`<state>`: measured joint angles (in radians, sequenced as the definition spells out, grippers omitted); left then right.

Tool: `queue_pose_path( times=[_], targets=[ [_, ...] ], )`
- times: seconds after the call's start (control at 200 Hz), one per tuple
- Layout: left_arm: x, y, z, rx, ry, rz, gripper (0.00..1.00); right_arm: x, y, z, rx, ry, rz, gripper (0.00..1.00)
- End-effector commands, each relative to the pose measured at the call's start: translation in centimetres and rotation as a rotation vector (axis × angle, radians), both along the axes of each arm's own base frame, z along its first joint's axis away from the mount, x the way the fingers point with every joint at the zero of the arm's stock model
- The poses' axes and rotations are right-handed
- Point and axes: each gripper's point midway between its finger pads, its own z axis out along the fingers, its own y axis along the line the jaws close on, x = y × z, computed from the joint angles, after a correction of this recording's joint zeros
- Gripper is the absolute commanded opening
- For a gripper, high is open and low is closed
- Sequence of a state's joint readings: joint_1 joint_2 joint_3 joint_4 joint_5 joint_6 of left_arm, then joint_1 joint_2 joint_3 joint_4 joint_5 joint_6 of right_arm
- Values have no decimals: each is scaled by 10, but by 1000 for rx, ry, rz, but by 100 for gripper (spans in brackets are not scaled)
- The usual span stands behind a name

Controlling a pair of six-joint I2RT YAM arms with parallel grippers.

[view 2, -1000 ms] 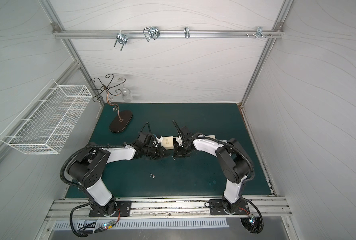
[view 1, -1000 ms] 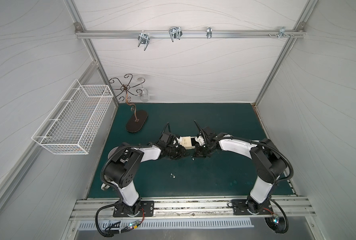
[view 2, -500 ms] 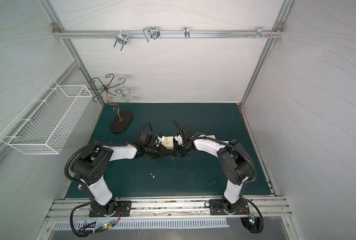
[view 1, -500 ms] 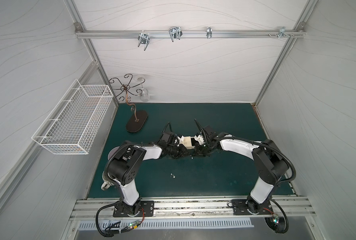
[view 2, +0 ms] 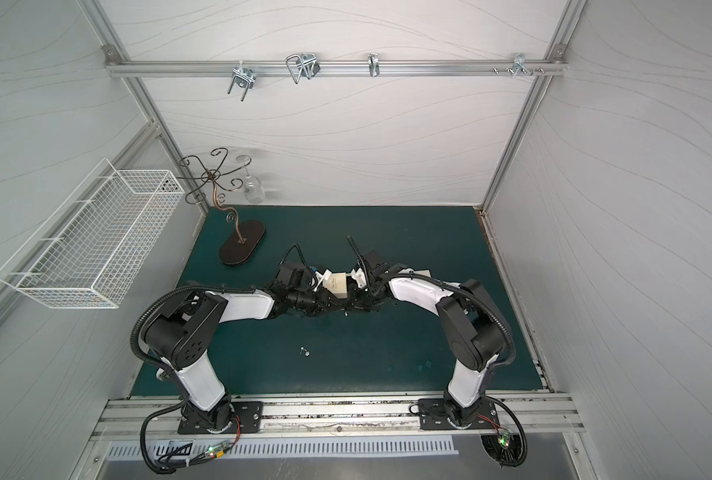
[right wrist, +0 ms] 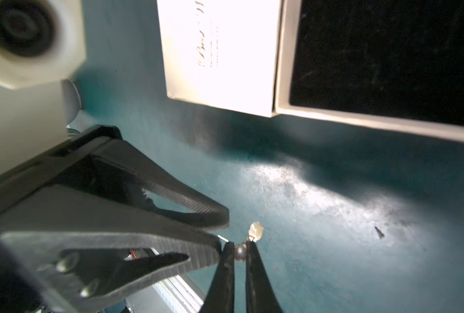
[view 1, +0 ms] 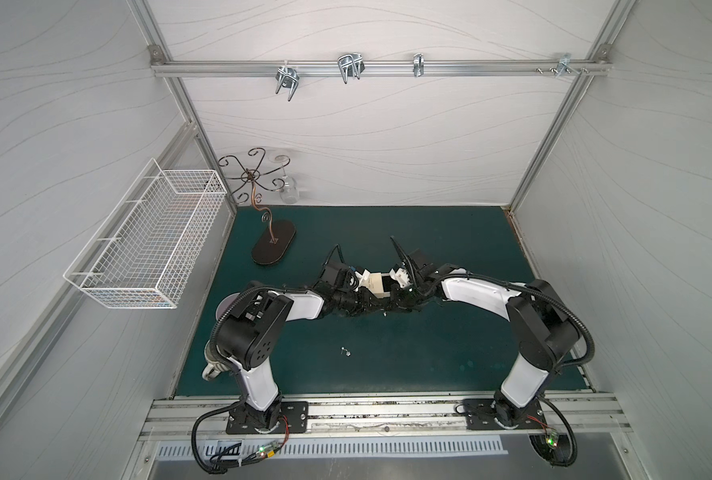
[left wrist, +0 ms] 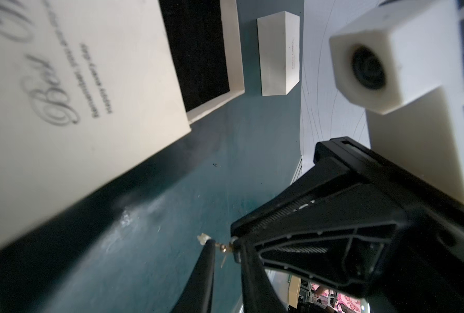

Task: Place the earrings into the drawer-style jewelry box
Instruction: Pick up the earring from the center of the board.

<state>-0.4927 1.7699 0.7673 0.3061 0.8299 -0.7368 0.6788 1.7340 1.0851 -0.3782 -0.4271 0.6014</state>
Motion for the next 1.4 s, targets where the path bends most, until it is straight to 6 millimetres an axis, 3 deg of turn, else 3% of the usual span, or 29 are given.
queue_pose_path(
  times=[0.0,0.525,0.986,1.216,1.396],
  targets=[
    [0,-4,3,-34,-14,-14,23,-1,-1,13,28,-21,6,10],
    [-2,-7,13,-76,-17,-23,17,-2,-2,20,47,-28,5,9],
    [-3,-6,20,-88,-38,-29,0,-2,-3,28,63,-50,12,9],
    [-6,-8,37,-116,-57,-38,0,-1,-4,46,132,-92,14,19],
    [-9,-8,68,-158,-107,-52,0,1,-10,83,293,-176,24,30]
  ],
)
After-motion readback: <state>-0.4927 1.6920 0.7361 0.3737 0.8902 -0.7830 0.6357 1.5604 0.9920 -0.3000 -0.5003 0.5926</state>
